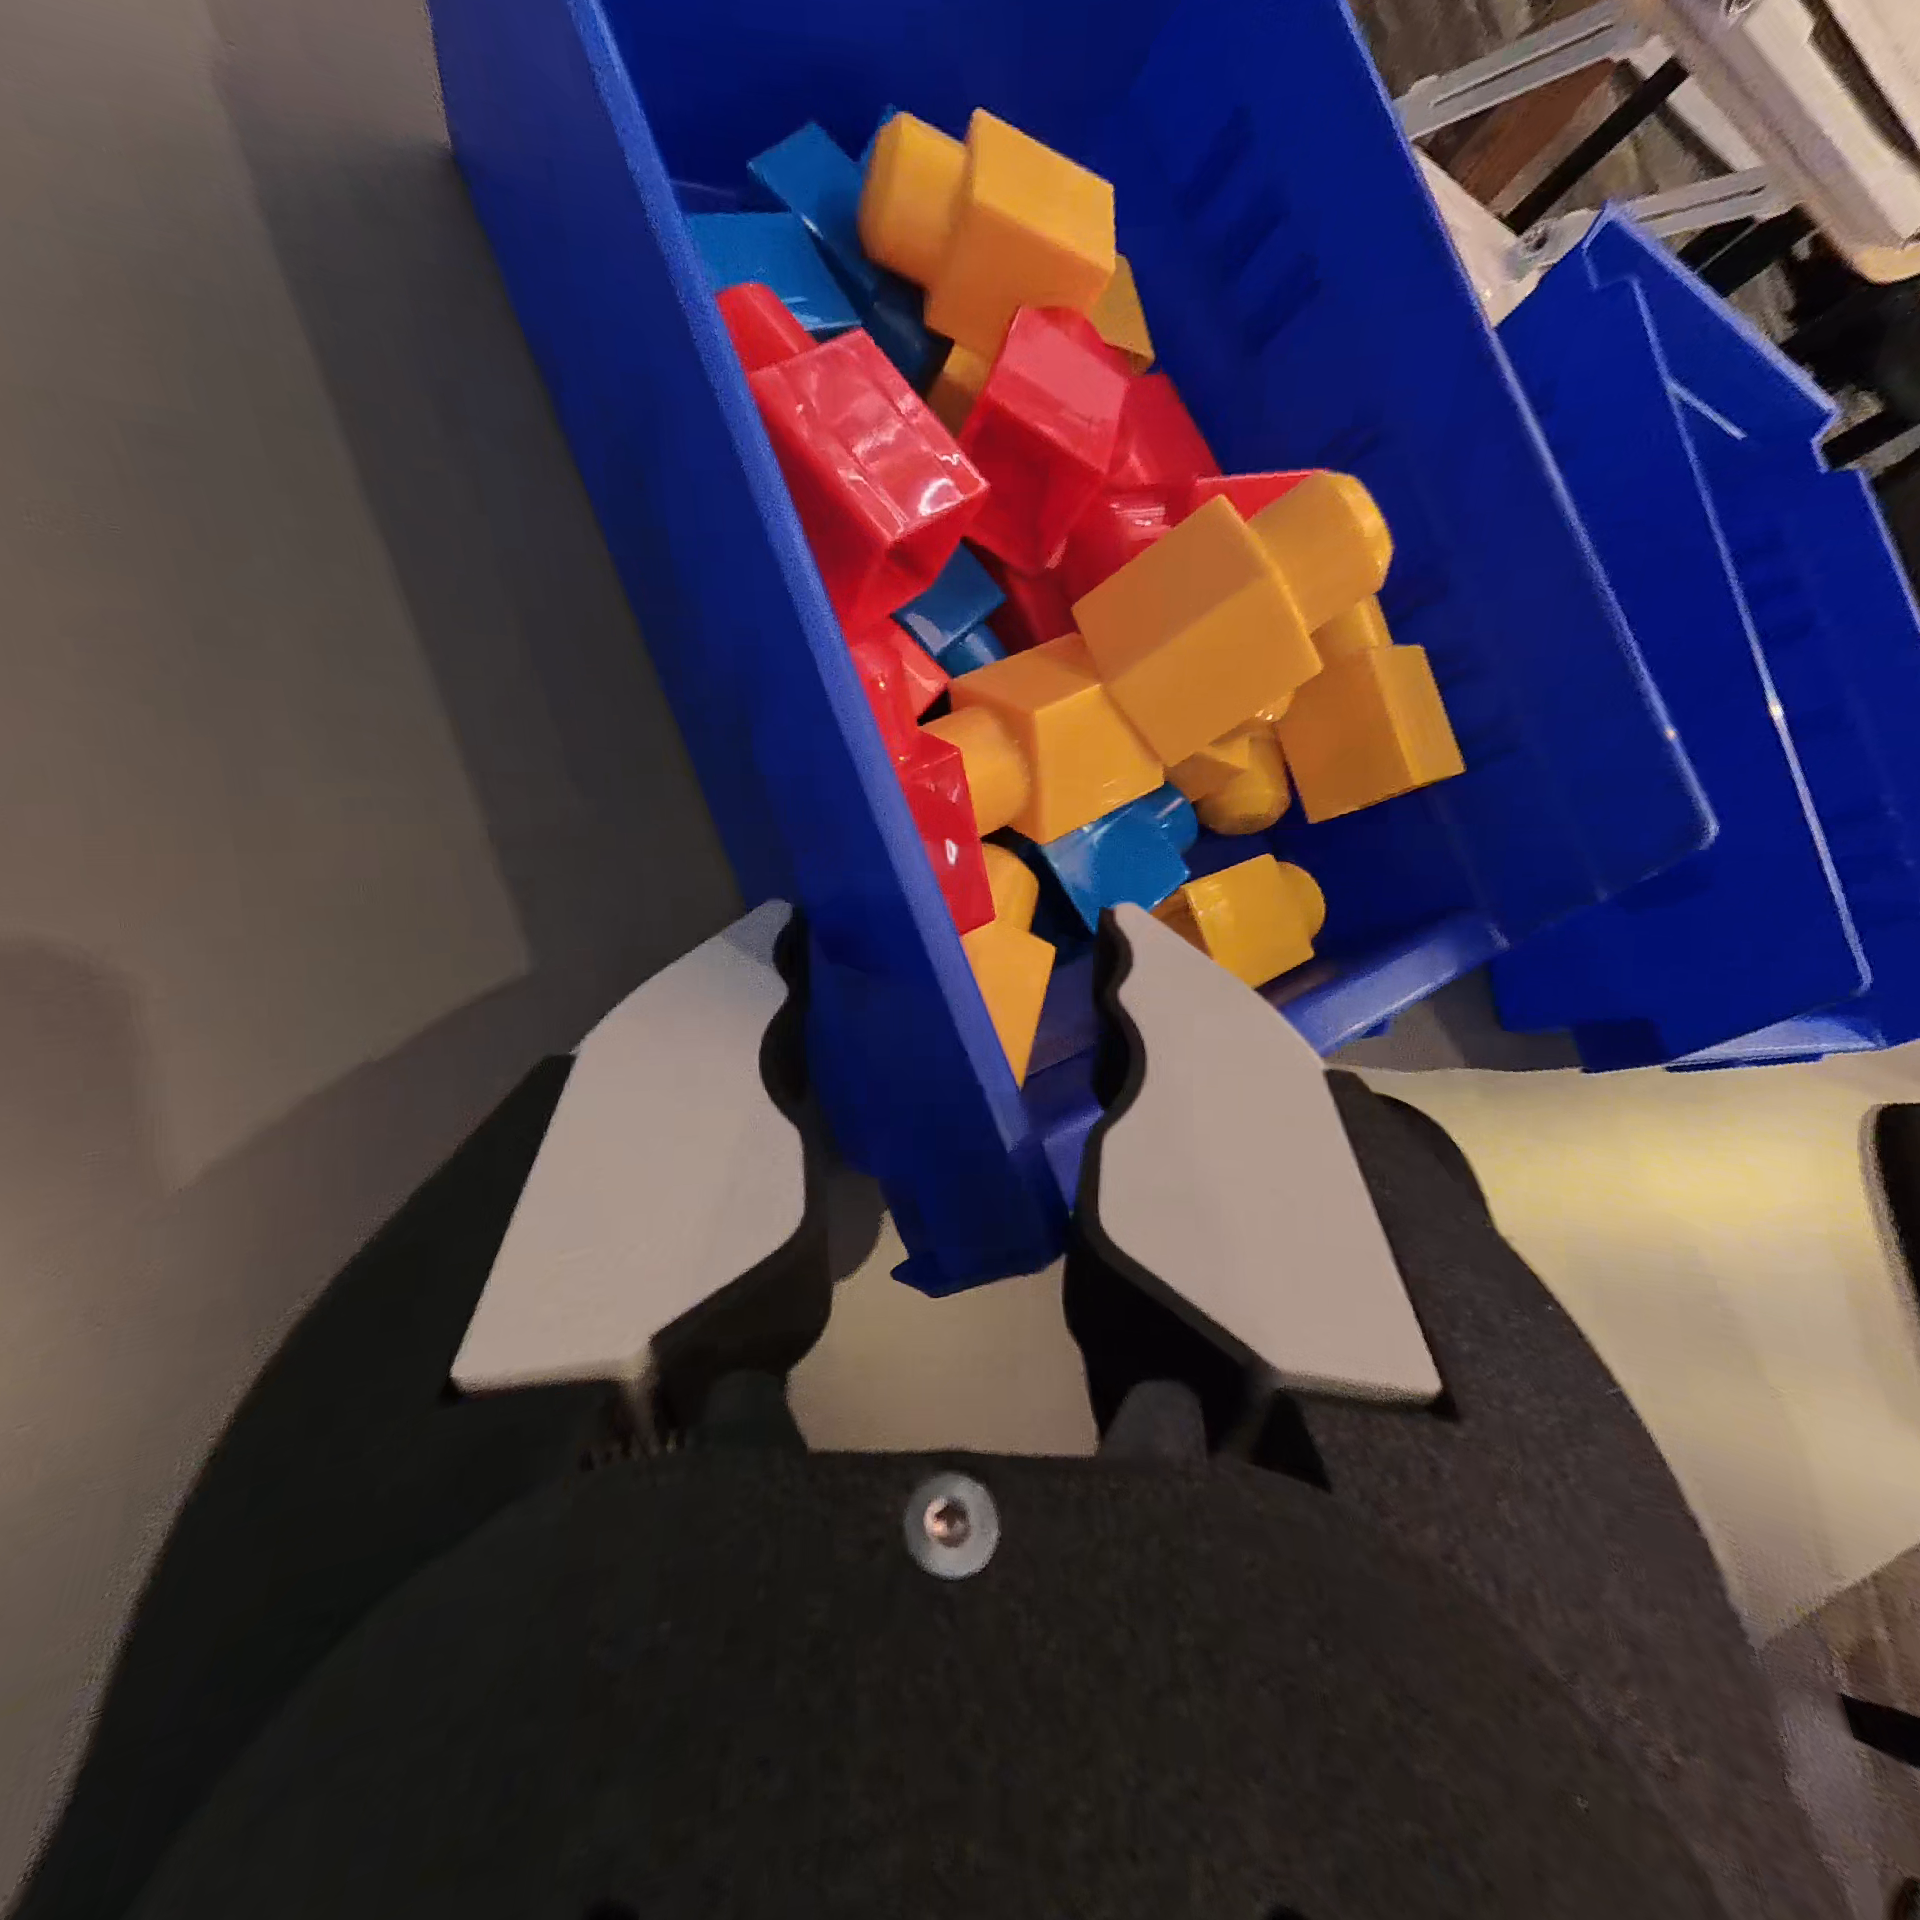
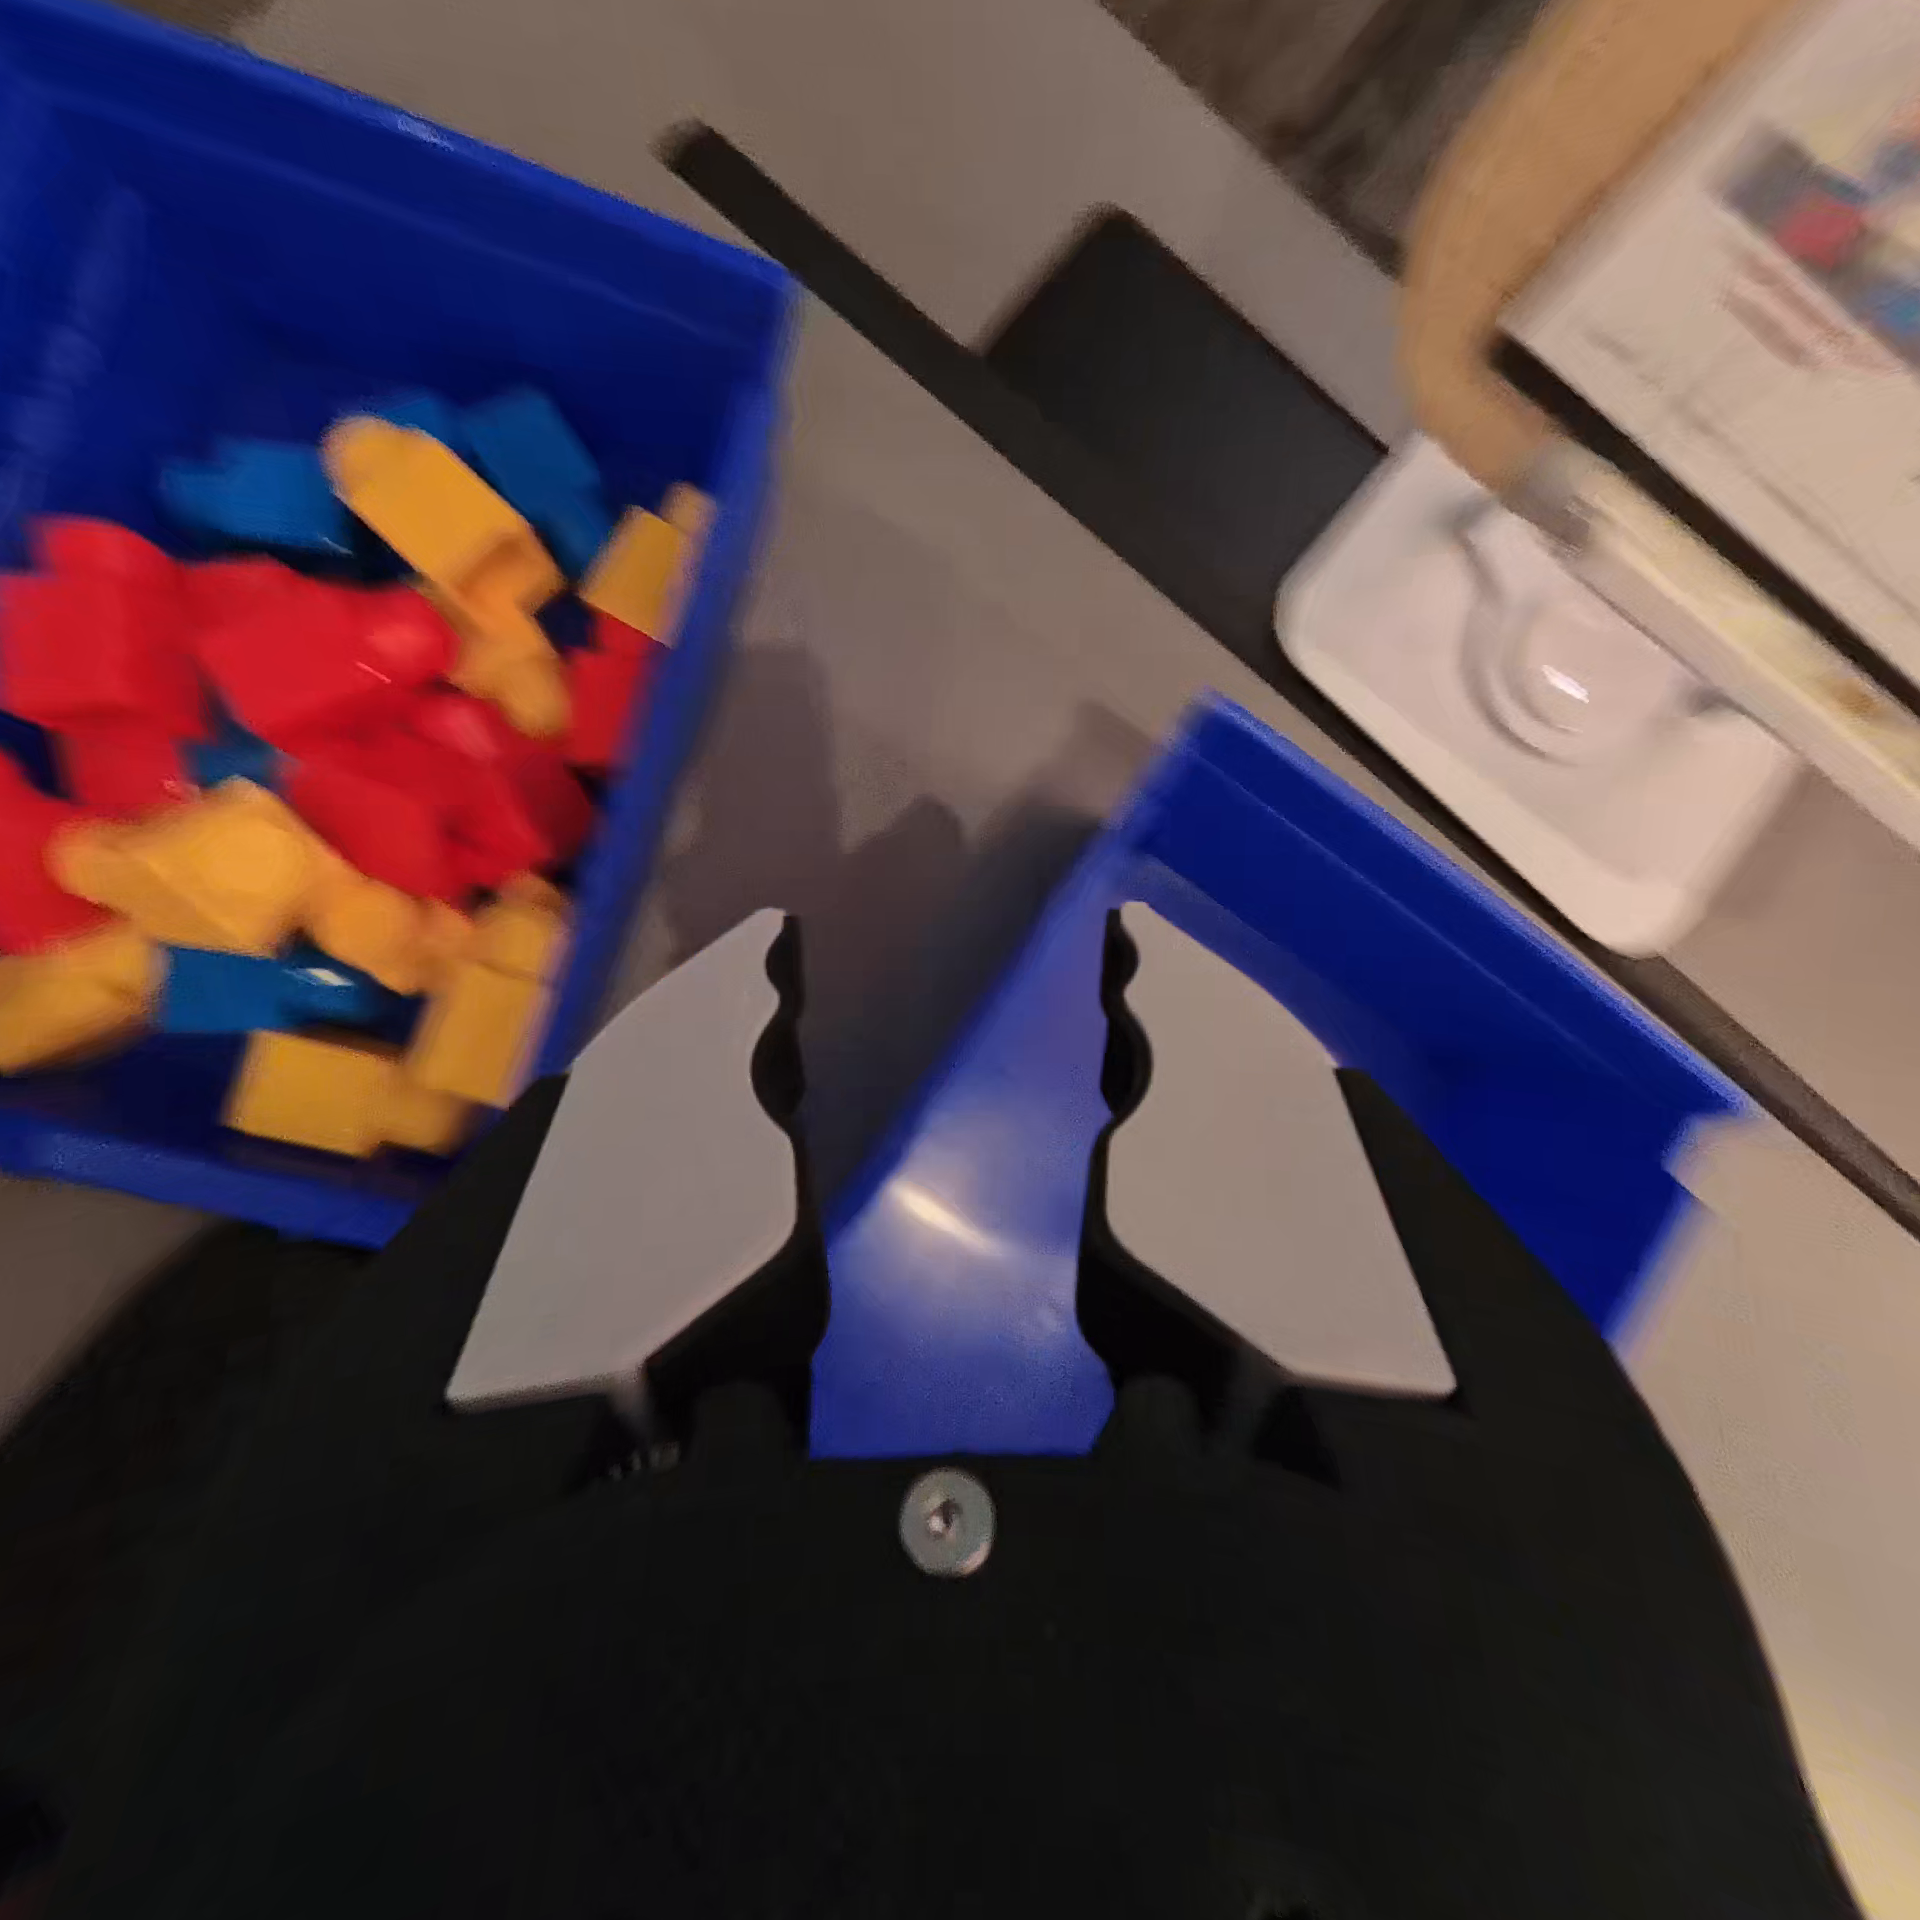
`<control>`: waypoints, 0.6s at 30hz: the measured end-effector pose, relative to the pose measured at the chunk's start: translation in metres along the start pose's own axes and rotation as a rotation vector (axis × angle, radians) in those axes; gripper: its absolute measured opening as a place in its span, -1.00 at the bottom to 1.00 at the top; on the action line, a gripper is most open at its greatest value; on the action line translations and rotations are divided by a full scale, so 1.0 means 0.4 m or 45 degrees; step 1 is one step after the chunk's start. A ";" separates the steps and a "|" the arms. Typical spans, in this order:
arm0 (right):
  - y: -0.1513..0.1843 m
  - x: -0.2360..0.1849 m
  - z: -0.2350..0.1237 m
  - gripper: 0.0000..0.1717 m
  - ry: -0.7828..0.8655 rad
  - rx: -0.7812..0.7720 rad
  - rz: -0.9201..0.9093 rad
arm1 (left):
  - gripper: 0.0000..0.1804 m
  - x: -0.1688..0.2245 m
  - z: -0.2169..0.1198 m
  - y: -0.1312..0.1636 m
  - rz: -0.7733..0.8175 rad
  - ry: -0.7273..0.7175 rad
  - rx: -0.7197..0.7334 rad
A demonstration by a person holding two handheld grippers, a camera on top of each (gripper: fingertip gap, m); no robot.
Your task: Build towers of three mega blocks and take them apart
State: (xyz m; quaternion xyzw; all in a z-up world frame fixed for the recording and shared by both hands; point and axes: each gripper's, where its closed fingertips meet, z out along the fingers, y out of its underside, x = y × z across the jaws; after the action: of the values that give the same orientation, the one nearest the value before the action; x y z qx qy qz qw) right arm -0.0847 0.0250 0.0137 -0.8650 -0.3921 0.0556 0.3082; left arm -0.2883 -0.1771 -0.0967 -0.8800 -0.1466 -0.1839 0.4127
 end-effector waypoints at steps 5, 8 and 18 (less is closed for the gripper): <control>0.291 0.300 -0.054 -0.21 0.295 -0.272 0.180 | -0.60 -0.075 -0.020 -0.023 0.066 -0.090 -0.068; 0.433 0.350 -0.025 -0.19 0.235 -0.366 0.314 | -0.74 -0.135 -0.024 -0.053 0.149 -0.168 -0.113; 0.613 0.268 0.091 -0.79 -0.245 -0.752 0.505 | -0.94 -0.118 0.025 -0.069 0.393 -0.303 -0.198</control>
State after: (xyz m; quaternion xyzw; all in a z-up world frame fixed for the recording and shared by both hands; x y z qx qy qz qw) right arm 0.1345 -0.0043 -0.1414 -0.9667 -0.2431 0.0799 -0.0097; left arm -0.3395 -0.1571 -0.1050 -0.9368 -0.0430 -0.0238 0.3465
